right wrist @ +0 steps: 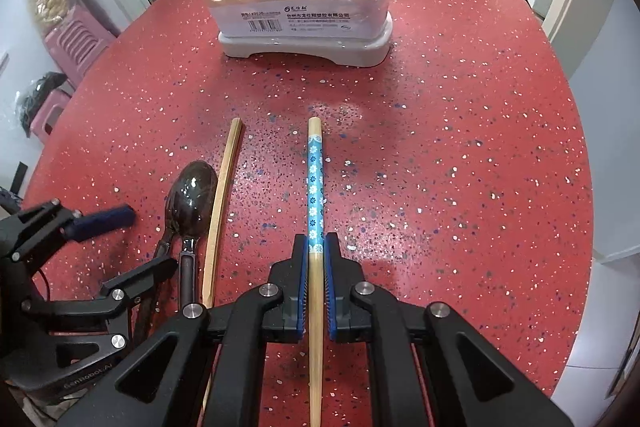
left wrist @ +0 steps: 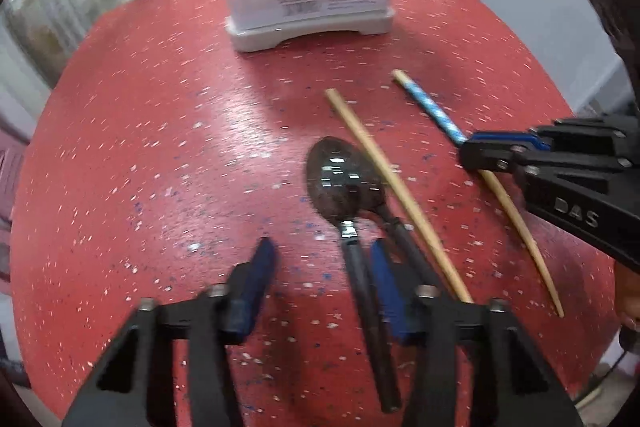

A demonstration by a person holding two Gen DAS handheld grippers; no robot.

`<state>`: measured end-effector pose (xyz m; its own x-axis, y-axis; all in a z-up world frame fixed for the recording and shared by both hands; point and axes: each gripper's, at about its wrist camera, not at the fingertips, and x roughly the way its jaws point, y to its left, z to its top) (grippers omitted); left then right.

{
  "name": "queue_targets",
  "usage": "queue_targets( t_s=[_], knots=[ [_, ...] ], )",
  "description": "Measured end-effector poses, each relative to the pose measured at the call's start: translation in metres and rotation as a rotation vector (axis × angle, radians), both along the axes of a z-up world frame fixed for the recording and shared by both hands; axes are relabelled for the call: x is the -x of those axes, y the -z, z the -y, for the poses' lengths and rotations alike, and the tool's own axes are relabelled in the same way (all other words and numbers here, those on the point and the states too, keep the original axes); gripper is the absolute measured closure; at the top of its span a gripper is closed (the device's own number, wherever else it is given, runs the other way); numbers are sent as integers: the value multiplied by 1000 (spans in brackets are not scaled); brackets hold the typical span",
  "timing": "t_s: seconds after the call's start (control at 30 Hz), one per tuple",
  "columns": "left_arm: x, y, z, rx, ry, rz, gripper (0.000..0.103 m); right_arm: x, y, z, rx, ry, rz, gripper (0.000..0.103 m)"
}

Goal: Organize utensils
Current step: 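Close the left tool on a dark spoon while the right tool holds the blue chopstick, then carry the spoon and blue chopstick to the beige holder and lower them in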

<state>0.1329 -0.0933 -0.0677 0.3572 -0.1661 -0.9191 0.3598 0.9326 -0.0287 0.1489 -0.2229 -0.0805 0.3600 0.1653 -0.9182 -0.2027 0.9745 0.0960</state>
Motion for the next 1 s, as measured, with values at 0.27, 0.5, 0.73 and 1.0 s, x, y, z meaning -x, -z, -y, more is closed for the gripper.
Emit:
queue_targets(
  t_s=[0.27, 0.5, 0.73, 1.0],
  knots=[
    [16, -4, -1, 66, -2, 40, 66, 9, -7, 11, -86, 13, 15, 95],
    [34, -21, -37, 170, -92, 125, 66, 16, -20, 23, -196, 12, 38, 95],
    [36, -44, -58, 225, -139, 183, 66, 26, -46, 28, -279, -2, 108, 95],
    [30, -74, -63, 283, -161, 261, 66, 27, -88, 27, -333, -19, 199, 95]
  ],
)
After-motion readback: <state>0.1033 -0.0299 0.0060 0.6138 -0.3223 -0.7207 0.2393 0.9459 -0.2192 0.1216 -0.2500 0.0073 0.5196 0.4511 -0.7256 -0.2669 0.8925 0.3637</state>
